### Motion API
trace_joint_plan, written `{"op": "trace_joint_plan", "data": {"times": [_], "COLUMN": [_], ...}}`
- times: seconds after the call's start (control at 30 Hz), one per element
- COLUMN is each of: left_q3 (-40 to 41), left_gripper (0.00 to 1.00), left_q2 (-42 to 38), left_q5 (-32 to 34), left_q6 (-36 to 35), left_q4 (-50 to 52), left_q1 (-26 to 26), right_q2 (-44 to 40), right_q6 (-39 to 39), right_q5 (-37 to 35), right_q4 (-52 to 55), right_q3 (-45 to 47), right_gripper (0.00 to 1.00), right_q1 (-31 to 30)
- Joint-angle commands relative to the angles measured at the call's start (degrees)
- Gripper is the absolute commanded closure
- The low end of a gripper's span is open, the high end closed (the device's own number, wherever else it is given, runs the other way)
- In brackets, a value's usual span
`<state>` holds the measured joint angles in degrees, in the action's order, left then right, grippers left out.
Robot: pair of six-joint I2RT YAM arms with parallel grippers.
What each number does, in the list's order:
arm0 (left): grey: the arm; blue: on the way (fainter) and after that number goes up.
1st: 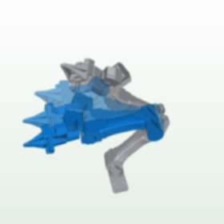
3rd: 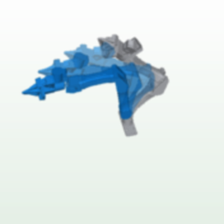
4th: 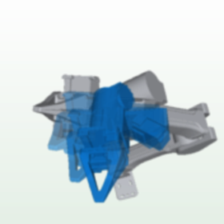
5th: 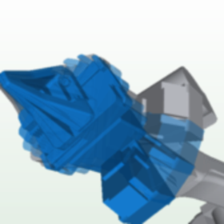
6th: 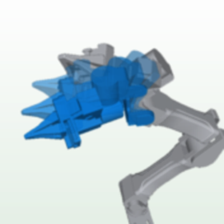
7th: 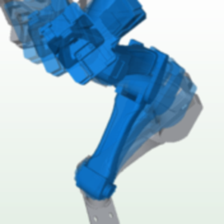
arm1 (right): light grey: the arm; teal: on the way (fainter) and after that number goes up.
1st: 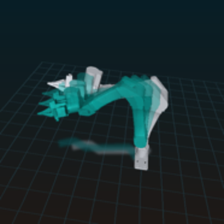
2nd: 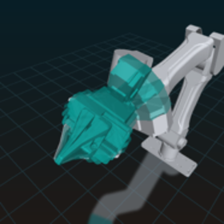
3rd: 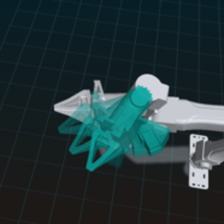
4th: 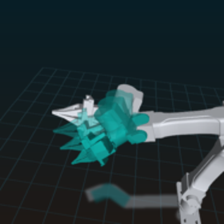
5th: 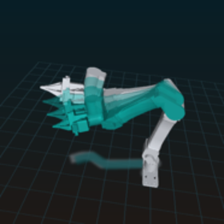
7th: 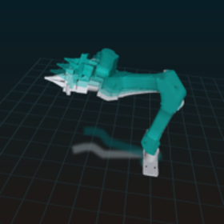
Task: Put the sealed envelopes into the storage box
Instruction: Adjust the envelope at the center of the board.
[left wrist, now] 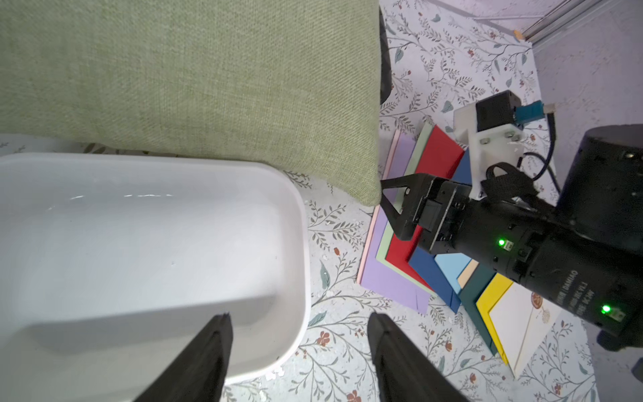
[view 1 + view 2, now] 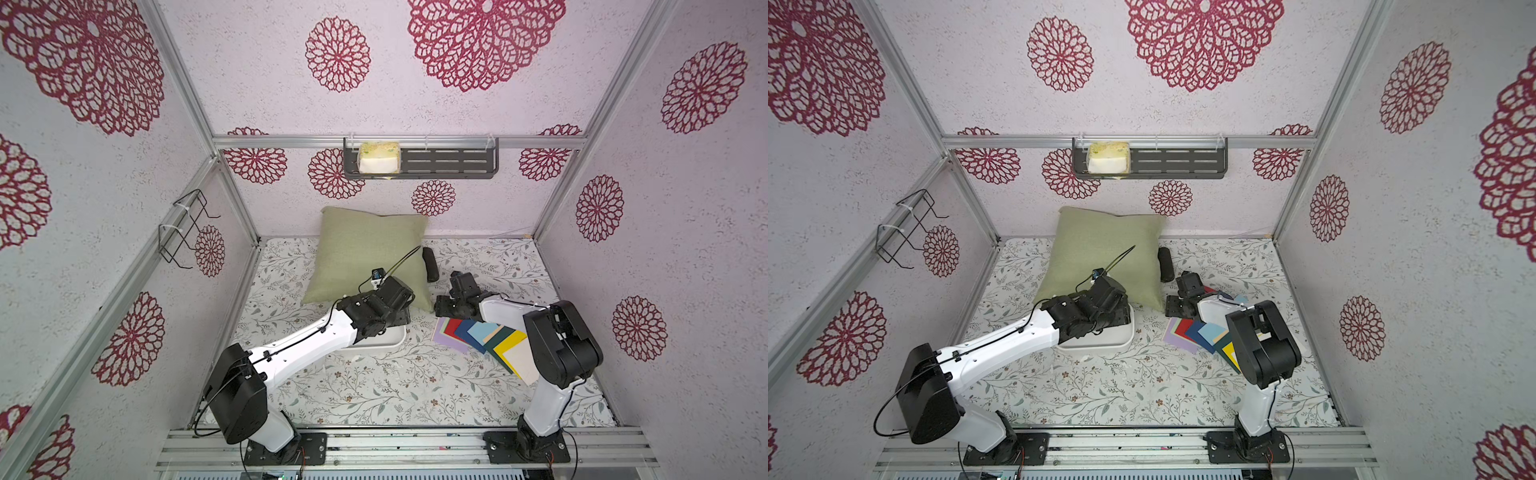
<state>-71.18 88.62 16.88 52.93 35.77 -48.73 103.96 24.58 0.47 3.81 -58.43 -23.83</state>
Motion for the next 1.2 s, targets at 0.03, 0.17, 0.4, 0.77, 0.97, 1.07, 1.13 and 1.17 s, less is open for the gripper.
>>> {"op": "trace_joint_plan", "data": {"times": [0.03, 0.17, 0.4, 0.77, 0.97, 1.07, 1.13, 1.17], "left_q3": [2.03, 2.45, 1.86, 0.47, 1.08, 2.45, 3.58, 3.95], "left_gripper": [0.31, 0.31, 0.30, 0.29, 0.29, 0.28, 0.28, 0.28], "left_q2": [-1.17, -0.80, -0.22, 2.30, 3.07, 2.54, 2.31, 2.18], "left_q5": [-1.25, -3.86, -6.49, -8.45, -9.11, -9.88, -10.80, -11.07], "left_q6": [-1.07, -1.03, -1.40, -0.77, -0.37, 0.15, 0.59, 0.81], "left_q4": [-2.57, -3.60, -5.27, -6.30, -6.57, -7.95, -9.22, -9.68], "left_q1": [-0.57, -0.60, -1.97, -5.69, -7.51, -7.82, -7.96, -7.96], "right_q2": [-2.91, -9.34, -23.64, -20.00, -20.86, -24.05, -26.10, -27.02], "right_q6": [1.65, 1.28, -1.20, 1.15, 2.39, 4.95, 6.75, 7.40], "right_q5": [3.05, 6.41, 6.47, 8.19, 7.91, 10.18, 12.53, 12.79], "right_q4": [2.65, 3.70, 9.30, 4.03, 4.65, 3.83, 3.21, 3.23], "right_q3": [4.32, 12.51, 19.21, 19.06, 23.16, 26.72, 28.31, 28.55], "right_gripper": [0.34, 0.39, 0.38, 0.40, 0.46, 0.46, 0.46, 0.46], "right_q1": [-1.43, -1.84, -1.72, 1.86, -0.02, -2.34, -3.83, -4.48]}}
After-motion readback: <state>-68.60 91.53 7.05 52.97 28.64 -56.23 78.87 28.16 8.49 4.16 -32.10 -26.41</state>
